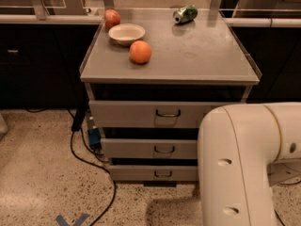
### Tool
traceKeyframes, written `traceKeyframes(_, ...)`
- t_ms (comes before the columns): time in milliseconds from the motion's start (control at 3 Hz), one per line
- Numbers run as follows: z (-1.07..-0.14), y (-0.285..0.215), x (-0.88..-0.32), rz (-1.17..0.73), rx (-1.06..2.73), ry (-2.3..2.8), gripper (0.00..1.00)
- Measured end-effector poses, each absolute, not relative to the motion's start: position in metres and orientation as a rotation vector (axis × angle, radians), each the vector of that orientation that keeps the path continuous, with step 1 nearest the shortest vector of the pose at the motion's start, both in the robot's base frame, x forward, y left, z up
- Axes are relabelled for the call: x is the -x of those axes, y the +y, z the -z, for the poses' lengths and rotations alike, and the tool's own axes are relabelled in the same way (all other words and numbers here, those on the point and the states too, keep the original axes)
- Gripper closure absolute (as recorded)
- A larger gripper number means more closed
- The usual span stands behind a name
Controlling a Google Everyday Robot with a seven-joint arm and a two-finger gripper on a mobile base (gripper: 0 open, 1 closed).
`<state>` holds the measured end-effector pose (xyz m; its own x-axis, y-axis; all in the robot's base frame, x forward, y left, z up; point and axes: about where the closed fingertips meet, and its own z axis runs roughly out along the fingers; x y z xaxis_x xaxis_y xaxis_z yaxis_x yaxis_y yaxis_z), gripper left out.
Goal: Close bottom drawer
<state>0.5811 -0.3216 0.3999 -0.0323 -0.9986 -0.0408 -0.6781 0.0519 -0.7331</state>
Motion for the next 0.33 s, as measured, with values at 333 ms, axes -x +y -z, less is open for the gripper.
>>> traceKeyframes(333, -0.4757, -0.2956, -0.59, 0.888, 1.602, 1.667, 1.0)
